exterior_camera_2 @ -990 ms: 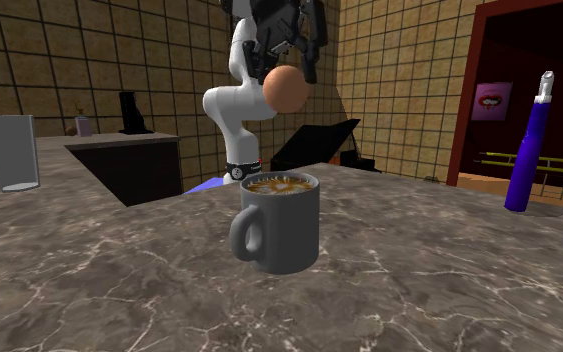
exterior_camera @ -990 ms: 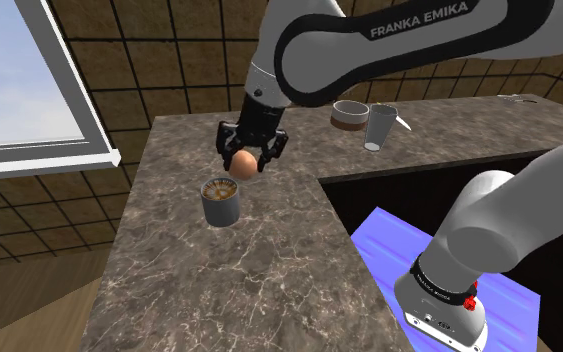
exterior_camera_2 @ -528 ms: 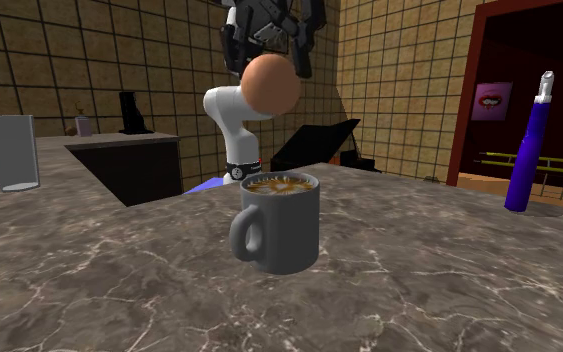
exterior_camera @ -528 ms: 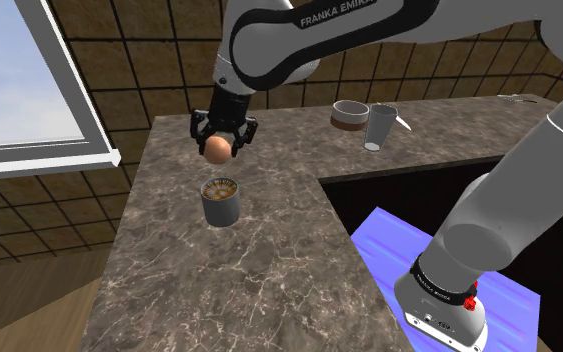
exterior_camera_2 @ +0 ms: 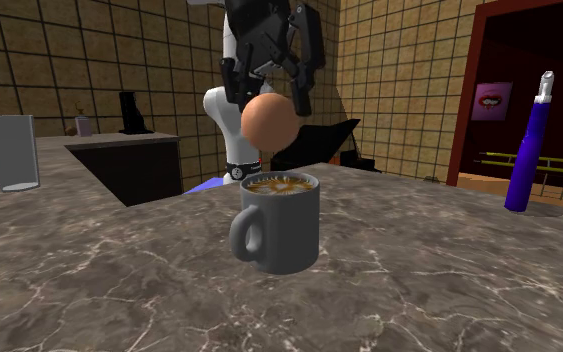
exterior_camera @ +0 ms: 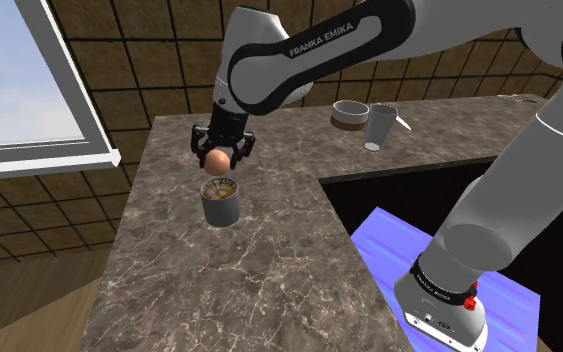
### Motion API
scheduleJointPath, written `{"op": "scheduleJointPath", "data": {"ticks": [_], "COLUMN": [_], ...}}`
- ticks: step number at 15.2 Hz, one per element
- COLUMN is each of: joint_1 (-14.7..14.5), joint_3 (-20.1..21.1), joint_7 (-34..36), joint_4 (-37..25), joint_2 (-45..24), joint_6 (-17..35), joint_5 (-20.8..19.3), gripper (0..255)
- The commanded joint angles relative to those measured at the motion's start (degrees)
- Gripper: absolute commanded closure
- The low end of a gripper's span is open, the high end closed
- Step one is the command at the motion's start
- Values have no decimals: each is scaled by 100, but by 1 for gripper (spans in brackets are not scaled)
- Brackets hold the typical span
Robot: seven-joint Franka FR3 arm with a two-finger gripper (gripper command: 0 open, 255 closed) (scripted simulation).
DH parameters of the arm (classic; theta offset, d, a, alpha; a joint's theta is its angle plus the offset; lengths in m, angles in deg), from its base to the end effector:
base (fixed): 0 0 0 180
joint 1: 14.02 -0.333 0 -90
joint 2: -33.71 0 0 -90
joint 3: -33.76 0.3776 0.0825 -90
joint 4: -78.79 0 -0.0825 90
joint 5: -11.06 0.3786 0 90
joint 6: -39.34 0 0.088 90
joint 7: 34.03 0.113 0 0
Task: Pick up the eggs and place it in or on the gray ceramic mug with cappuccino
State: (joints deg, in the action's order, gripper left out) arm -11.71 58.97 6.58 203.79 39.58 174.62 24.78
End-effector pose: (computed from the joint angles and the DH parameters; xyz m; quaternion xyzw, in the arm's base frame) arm 0.4861 0.2172 0.5157 -0.9628 0.2216 -0.0774 0.1340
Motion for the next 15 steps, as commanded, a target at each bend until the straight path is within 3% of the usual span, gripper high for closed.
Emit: {"op": "scheduleJointPath", "data": {"ticks": [1, 5, 13, 14, 15], "joint_1": [-8, -17, -18, -18, -18], "joint_3": [18, 42, 44, 44, 44], "joint_7": [2, -10, -11, -10, -10], "joint_4": [89, 263, 275, 274, 274], "joint_2": [-68, -215, -226, -226, -227], "joint_6": [160, 474, 495, 496, 496], "joint_5": [-11, -33, -35, -36, -36], "gripper": [255, 255, 255, 0, 0]}}
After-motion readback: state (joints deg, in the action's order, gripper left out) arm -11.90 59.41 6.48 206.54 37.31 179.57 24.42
